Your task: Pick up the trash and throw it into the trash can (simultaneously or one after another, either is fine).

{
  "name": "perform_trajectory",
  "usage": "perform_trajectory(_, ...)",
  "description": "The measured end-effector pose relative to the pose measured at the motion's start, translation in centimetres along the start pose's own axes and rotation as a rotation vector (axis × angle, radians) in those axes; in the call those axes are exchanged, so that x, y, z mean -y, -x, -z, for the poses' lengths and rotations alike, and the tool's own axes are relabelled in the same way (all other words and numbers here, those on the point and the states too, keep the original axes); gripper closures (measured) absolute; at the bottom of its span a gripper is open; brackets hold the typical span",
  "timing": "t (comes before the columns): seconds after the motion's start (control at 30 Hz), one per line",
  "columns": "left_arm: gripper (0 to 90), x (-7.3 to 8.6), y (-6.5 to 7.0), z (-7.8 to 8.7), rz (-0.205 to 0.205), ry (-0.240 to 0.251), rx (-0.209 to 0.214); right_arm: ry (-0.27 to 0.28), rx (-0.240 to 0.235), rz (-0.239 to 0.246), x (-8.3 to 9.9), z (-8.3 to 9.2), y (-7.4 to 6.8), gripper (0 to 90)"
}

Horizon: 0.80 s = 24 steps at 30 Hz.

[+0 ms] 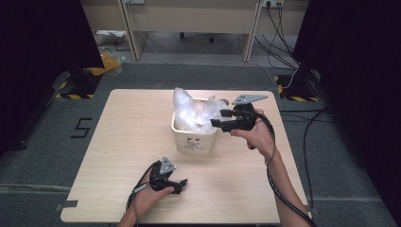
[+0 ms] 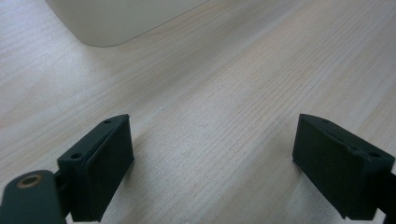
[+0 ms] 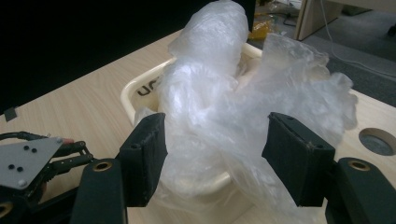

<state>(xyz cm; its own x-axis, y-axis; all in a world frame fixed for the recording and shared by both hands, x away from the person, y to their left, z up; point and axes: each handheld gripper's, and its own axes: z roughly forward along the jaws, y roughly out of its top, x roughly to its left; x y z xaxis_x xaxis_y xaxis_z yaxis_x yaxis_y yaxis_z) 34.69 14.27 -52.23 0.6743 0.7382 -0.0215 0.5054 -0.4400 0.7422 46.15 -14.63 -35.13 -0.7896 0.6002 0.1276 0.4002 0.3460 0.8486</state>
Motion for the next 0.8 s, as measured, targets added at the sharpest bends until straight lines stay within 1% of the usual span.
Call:
perform_trajectory(0.17, 11.5, 0.0, 0.0, 0.0, 0.002, 0.001, -0.001, 0.004, 0.018, -0.006, 1.0, 1.1, 0.3, 38.2)
perform_trajectory(0.4, 11.3, 0.0, 0.0, 0.0, 0.002, 0.001, -0.001, 0.007, 0.034, -0.014, 2.4, 2.1, 0.6, 37.3)
perform_trajectory(0.8, 11.2, 0.0, 0.0, 0.0, 0.003, 0.001, -0.001, 0.026, 0.050, -0.026, 4.4, 3.5, 0.4, 35.0)
